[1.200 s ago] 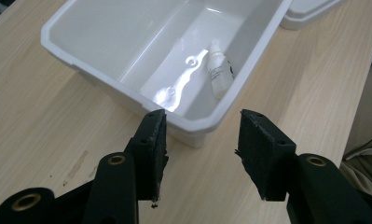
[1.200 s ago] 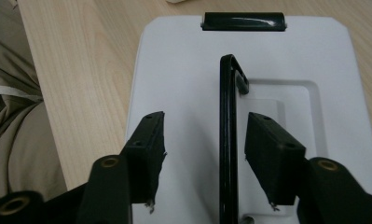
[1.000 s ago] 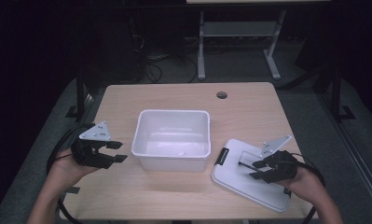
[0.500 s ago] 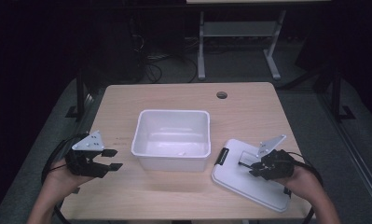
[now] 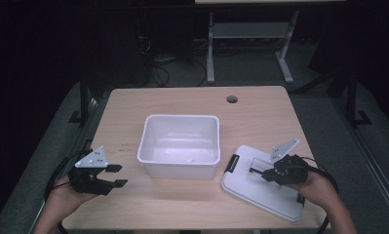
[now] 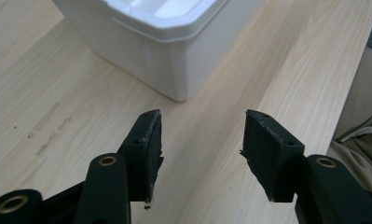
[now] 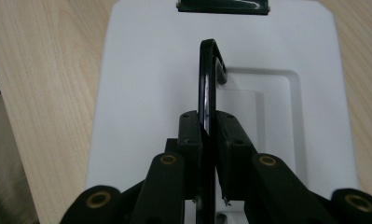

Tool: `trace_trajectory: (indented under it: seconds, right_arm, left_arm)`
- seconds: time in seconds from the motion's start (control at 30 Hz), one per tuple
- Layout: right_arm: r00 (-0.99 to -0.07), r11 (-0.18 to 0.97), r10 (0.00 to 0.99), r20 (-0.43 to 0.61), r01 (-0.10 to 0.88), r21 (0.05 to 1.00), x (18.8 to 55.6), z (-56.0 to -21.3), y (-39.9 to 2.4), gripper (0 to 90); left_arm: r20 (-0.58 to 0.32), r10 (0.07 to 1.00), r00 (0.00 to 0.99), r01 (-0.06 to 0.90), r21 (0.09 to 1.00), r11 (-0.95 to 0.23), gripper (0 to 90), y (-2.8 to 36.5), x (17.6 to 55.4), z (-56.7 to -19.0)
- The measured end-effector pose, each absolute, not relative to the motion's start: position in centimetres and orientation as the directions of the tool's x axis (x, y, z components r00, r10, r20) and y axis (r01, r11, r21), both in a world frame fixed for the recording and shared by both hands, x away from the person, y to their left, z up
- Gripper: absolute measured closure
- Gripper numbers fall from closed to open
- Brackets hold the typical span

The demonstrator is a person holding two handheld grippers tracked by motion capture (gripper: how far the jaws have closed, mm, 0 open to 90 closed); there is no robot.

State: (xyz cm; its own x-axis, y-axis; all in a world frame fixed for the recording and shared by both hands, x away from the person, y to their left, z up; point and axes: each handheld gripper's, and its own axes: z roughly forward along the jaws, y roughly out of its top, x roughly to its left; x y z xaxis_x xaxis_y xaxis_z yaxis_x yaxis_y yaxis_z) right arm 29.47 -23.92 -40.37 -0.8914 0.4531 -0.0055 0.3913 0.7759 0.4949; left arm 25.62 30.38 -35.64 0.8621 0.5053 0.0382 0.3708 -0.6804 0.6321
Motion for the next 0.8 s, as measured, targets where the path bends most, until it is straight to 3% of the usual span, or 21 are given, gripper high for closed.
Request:
trace_trajectory:
  seconds: [0.8]
  right_arm:
    - [-0.892,0.779,0.452,0.011,0.400,0.484,30.0,-39.9,-24.6,84.5]
  left_arm:
    - [0.009,0.510,0.860,0.398,0.613,-0.682,44.0,30.4,24.9,-38.7]
